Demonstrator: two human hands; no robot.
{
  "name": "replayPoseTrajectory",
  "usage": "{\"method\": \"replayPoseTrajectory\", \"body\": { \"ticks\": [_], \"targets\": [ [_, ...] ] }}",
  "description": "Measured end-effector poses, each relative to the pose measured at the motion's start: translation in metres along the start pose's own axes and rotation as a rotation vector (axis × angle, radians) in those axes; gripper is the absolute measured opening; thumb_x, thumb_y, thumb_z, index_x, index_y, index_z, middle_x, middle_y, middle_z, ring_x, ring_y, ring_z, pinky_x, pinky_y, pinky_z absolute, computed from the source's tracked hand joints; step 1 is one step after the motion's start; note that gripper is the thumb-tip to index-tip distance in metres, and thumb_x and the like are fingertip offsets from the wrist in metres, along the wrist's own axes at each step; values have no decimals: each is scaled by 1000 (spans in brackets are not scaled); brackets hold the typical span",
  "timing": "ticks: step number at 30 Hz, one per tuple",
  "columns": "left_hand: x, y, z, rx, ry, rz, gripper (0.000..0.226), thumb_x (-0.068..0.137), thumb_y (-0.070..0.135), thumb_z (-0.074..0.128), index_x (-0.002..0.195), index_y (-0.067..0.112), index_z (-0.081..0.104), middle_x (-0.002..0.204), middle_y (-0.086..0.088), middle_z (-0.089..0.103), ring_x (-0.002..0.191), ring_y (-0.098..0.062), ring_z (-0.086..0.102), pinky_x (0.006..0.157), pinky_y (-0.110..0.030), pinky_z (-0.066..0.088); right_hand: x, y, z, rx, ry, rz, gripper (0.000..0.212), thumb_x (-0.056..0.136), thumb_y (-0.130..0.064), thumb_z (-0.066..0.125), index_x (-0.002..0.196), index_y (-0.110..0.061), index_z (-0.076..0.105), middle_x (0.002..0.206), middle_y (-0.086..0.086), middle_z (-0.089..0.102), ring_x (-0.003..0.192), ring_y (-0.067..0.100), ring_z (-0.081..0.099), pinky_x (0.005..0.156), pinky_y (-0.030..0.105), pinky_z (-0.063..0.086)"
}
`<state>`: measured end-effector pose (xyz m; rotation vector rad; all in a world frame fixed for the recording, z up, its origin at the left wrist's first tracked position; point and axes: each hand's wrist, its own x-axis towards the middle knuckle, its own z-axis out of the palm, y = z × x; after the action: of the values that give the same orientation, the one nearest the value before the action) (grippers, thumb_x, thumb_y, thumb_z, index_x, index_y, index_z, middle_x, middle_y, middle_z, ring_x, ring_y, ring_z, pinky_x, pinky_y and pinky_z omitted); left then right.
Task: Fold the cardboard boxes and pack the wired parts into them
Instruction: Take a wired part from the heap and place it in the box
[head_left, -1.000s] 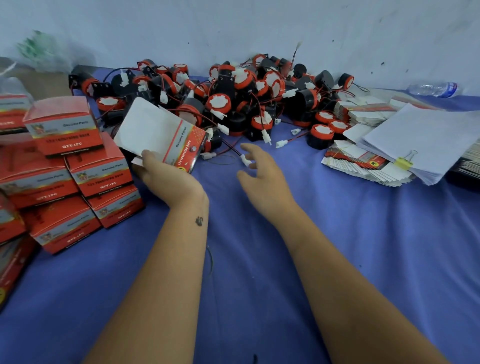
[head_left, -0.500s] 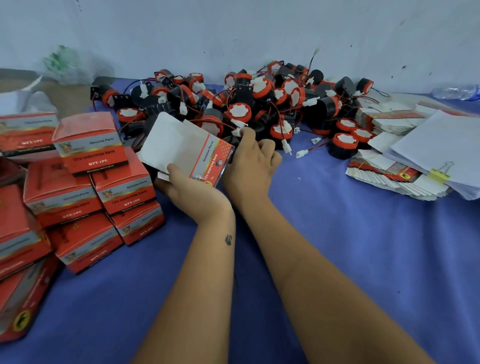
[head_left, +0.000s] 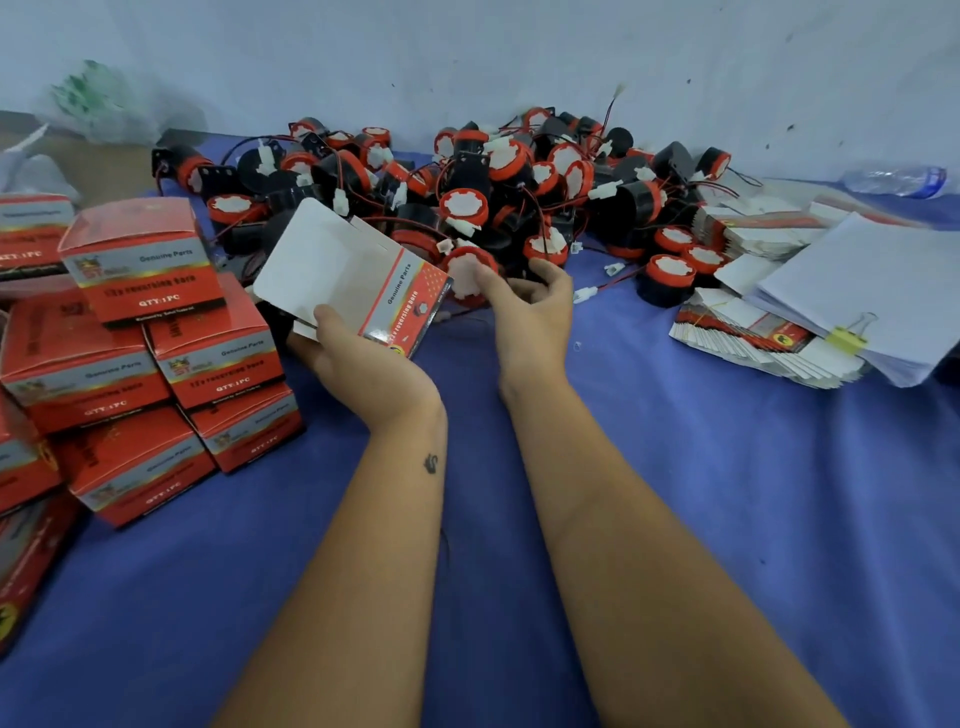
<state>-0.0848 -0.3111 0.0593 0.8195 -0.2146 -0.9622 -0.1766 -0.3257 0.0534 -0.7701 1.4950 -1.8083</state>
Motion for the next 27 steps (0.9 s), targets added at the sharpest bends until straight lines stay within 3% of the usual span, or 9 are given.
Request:
{"method": "replayPoseTrajectory", "body": {
  "ticks": [3, 7, 12, 17, 19, 21, 24, 25, 27],
  "targets": [
    [1, 2, 0, -25, -9, -5, 27, 104, 17, 40, 128, 13, 51, 107, -3, 65, 83, -4, 67, 63, -13, 50, -1, -6, -21, 273, 41, 110, 39, 87, -23, 73, 119, -11, 56, 107, 2, 63, 91, 15, 63, 84, 33, 56],
    [-4, 5, 0, -21, -44, -11, 20, 104, 14, 40, 117, 18, 54, 101, 0, 64, 76, 0, 67, 62, -13, 50, -6, -16, -52, 637, 109, 234, 18, 92, -21, 67, 102, -7, 67, 100, 10, 69, 86, 19, 65, 73, 32, 56],
    [-10, 4, -1, 183, -226, -7, 21, 99, 10, 42, 101, 24, 57, 88, 7, 64, 65, 4, 64, 57, -16, 48, -16, -24, -83, 874, 88, 235, 39, 94, -26, 63, 127, -5, 60, 111, 9, 68, 96, 16, 66, 85, 26, 53],
    [-19, -3, -3, 421, -400, 115, 22, 99, 17, 39, 114, 30, 50, 107, 7, 64, 92, -8, 64, 68, -20, 51, -8, -28, -104, 979, 6, 272, 45, 95, -50, 55, 128, -19, 55, 127, 13, 58, 114, 26, 62, 99, 48, 48],
    [-18, -5, -3, 500, -450, 165, 24, 102, 20, 38, 123, 27, 48, 111, 10, 61, 95, -5, 62, 69, -17, 50, -5, -28, -105, 997, 0, 291, 52, 96, -55, 49, 124, -12, 56, 116, 16, 63, 108, 28, 65, 95, 50, 50],
    [-16, -8, -3, 567, -500, 165, 23, 104, 22, 37, 123, 30, 47, 107, 17, 60, 91, 1, 61, 66, -12, 48, -2, -29, -104, 991, 25, 303, 48, 98, -52, 48, 113, -8, 58, 101, 13, 63, 89, 25, 65, 78, 40, 55],
    [-13, -13, -2, 663, -553, 156, 24, 104, 25, 37, 123, 29, 51, 104, 18, 60, 93, 0, 60, 66, -15, 46, 0, -30, -100, 846, 24, 245, 16, 96, -27, 61, 90, -12, 61, 75, 2, 57, 62, 13, 55, 53, 24, 48],
    [-12, -15, -2, 697, -568, 167, 26, 103, 26, 39, 126, 27, 52, 104, 18, 60, 95, -1, 59, 66, -17, 44, 0, -31, -99, 727, 18, 199, 6, 93, -15, 65, 91, -12, 60, 71, 0, 56, 59, 11, 54, 51, 22, 47],
    [-12, -16, -3, 758, -599, 182, 28, 102, 24, 41, 127, 28, 53, 103, 20, 58, 97, -2, 57, 67, -17, 42, -3, -33, -95, 416, -4, 54, 29, 86, 2, 67, 111, -8, 55, 82, 2, 57, 66, 12, 55, 55, 22, 48]
  ]
}}
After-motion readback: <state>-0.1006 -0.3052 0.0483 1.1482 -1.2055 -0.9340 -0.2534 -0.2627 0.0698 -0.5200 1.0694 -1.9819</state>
